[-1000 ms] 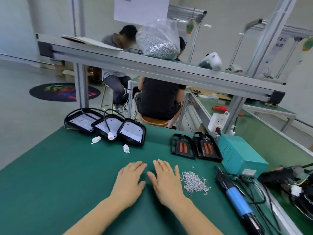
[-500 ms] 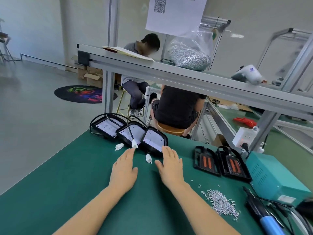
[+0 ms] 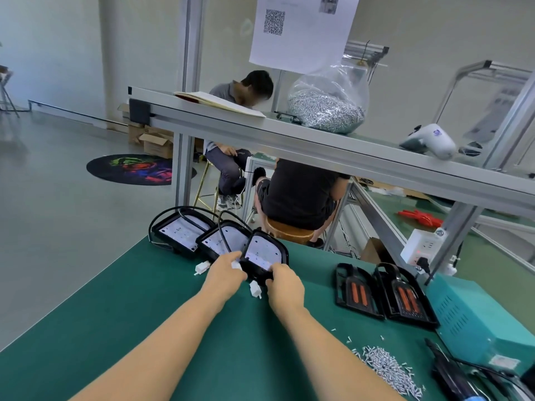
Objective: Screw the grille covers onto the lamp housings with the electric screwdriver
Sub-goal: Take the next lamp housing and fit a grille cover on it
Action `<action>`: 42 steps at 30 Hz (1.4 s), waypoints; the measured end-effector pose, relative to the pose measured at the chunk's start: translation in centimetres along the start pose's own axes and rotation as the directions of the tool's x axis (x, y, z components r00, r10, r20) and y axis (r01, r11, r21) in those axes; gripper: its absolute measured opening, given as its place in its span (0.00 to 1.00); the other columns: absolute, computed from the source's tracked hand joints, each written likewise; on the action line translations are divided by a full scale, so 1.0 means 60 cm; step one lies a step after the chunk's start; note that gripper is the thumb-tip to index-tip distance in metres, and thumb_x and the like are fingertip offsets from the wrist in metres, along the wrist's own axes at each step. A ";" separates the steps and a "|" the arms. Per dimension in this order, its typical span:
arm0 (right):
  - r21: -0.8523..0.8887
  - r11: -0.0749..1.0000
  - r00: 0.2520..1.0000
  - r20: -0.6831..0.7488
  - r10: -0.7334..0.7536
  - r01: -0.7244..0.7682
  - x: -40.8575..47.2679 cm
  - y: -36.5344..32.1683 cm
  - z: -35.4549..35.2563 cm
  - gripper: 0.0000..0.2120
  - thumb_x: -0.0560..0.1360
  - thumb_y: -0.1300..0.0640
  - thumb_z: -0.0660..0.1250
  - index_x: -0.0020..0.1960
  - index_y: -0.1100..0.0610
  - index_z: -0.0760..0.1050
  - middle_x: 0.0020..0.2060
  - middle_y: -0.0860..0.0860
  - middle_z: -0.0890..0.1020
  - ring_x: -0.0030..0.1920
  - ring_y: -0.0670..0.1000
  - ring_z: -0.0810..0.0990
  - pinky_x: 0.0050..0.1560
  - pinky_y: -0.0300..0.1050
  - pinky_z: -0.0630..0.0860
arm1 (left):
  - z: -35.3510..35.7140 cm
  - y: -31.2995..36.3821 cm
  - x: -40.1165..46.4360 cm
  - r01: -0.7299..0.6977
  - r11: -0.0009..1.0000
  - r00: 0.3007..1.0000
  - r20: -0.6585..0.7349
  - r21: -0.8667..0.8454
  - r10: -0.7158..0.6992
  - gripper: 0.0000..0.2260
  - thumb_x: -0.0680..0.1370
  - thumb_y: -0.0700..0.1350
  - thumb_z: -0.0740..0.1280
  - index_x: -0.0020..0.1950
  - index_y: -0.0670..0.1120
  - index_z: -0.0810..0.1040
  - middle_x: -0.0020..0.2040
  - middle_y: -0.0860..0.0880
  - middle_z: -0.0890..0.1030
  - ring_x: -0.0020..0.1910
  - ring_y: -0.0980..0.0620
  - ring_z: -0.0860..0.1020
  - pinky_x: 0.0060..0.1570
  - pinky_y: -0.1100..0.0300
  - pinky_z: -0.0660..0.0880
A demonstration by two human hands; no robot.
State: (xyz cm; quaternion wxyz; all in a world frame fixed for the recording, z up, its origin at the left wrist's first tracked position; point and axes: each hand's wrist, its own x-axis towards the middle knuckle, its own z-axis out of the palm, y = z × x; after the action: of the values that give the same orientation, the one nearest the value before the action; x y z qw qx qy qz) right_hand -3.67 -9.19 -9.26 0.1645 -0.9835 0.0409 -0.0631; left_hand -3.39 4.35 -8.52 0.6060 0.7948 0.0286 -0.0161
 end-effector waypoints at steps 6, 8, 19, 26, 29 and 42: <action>0.010 1.000 0.998 -0.060 0.026 -0.026 0.003 0.010 0.002 0.05 0.79 0.65 0.57 0.47 0.56 0.65 0.55 0.56 0.76 0.44 0.55 0.69 0.40 0.45 0.61 | 0.005 -0.001 0.004 0.019 0.999 1.000 0.012 -0.028 -0.019 0.26 0.74 0.33 0.65 0.72 0.47 0.69 0.69 0.47 0.71 0.61 0.50 0.71 0.55 0.63 0.65; 0.082 0.995 0.993 -0.101 0.065 -0.057 0.000 0.017 0.006 0.05 0.80 0.64 0.57 0.47 0.56 0.64 0.54 0.55 0.75 0.43 0.54 0.68 0.40 0.46 0.60 | 0.007 -0.006 0.001 0.032 0.997 0.999 0.012 -0.075 -0.031 0.26 0.73 0.32 0.66 0.71 0.45 0.70 0.64 0.47 0.74 0.59 0.49 0.73 0.55 0.61 0.65; 0.702 0.705 0.937 -0.170 0.306 -0.103 -0.038 0.060 0.011 0.03 0.77 0.63 0.66 0.45 0.59 0.73 0.42 0.56 0.80 0.39 0.53 0.74 0.41 0.44 0.70 | 0.033 -0.001 0.020 0.287 0.758 0.921 -0.049 -0.585 -0.386 0.10 0.76 0.38 0.69 0.38 0.42 0.70 0.36 0.45 0.70 0.34 0.48 0.70 0.32 0.57 0.65; 0.642 0.765 0.925 -0.318 0.207 0.050 -0.059 0.085 -0.016 0.03 0.77 0.62 0.67 0.45 0.57 0.75 0.41 0.51 0.80 0.40 0.49 0.74 0.41 0.39 0.67 | 0.037 0.003 0.018 0.145 0.856 0.951 -0.170 -0.496 -0.259 0.09 0.77 0.31 0.57 0.48 0.42 0.74 0.35 0.46 0.74 0.29 0.52 0.67 0.29 0.64 0.62; 0.643 0.762 0.905 -0.365 0.218 0.076 -0.064 0.092 -0.033 0.02 0.77 0.61 0.67 0.46 0.57 0.75 0.42 0.51 0.80 0.41 0.49 0.74 0.42 0.40 0.68 | 0.025 0.002 0.001 -0.020 0.917 0.983 -0.177 -0.398 -0.056 0.11 0.77 0.34 0.61 0.51 0.48 0.78 0.39 0.48 0.75 0.34 0.53 0.69 0.36 0.66 0.65; 0.576 0.749 0.903 -0.424 -0.071 0.329 -0.143 0.108 -0.093 0.12 0.75 0.66 0.69 0.45 0.49 0.74 0.41 0.46 0.79 0.39 0.38 0.74 0.43 0.27 0.68 | 0.020 -0.021 -0.086 -0.114 0.944 0.994 -0.042 -0.309 0.106 0.12 0.76 0.31 0.60 0.47 0.48 0.75 0.49 0.49 0.80 0.44 0.57 0.74 0.43 0.64 0.66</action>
State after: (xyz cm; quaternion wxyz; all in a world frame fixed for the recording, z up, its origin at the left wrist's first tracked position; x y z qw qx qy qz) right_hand -13.31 -16.23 -7.10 0.4677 -0.8371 -0.0596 -0.2775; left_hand -8.59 3.39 -9.76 0.7231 0.6900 -0.0061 0.0321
